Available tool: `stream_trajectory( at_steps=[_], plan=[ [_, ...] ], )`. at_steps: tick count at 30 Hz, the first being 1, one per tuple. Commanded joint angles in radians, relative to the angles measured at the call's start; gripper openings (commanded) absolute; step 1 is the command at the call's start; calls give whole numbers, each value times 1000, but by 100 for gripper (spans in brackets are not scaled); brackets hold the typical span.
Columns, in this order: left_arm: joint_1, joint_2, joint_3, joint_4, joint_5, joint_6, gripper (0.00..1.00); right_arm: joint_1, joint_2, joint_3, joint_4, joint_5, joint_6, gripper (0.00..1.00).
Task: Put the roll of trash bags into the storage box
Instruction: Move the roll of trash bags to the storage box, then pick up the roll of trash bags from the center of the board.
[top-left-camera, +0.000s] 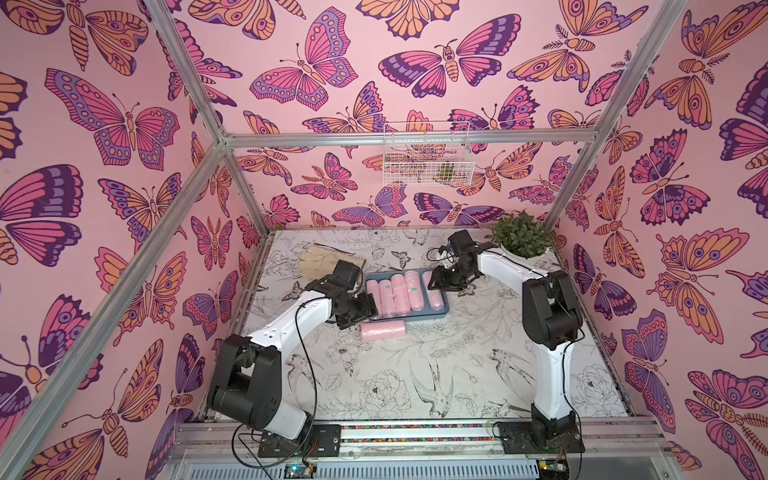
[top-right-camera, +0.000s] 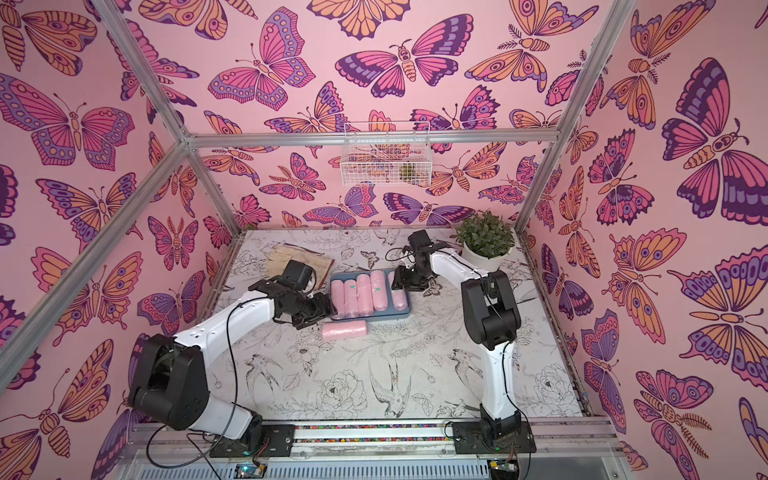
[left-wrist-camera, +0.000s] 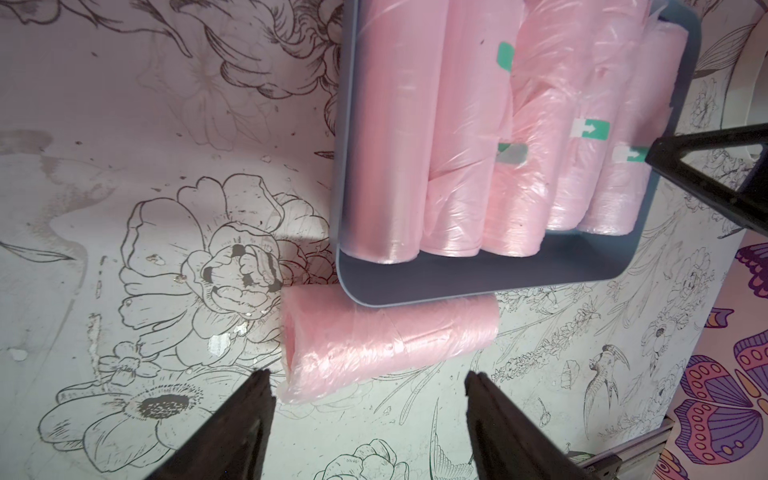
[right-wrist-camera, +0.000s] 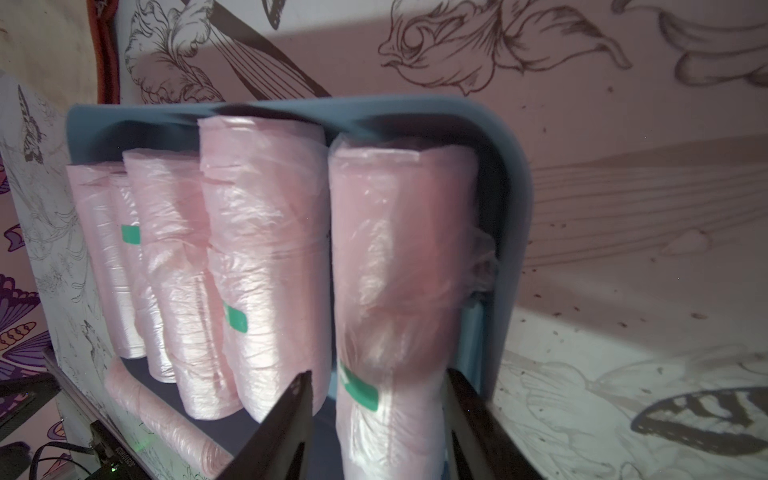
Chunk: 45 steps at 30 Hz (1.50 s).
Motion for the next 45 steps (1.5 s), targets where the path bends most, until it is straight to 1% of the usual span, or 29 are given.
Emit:
stream_trajectory(
  at_steps=[1,9,14,19,25,30,36,40,41,42,45],
  plan=[
    [8,-28,-22,6,-7,12,77,9,36,22,20,-42,33,54],
    [11,-46,-39,7,-7,11,78,10,52,25,90,-79,89,53],
    [20,-62,-48,8,-7,12,78,8,46,28,81,-77,84,54],
    [41,-79,-62,8,2,7,78,9,7,24,39,-36,52,58],
    [84,-112,-89,7,9,6,79,26,-68,21,-48,64,-38,63],
    [139,-150,-126,7,9,-17,80,123,-125,35,-125,153,-187,67],
    [213,-210,-171,6,18,-30,80,337,-160,14,-143,255,-385,70],
    [252,-230,-196,5,31,-29,81,430,-160,-8,-117,312,-455,70],
    [260,-231,-201,6,37,-28,81,447,-157,-7,-109,317,-469,70],
    [265,-266,-205,6,40,-28,81,458,-155,-6,-104,320,-478,70],
    [275,-274,-215,6,48,-27,81,493,-138,6,-96,332,-511,70]
  ],
)
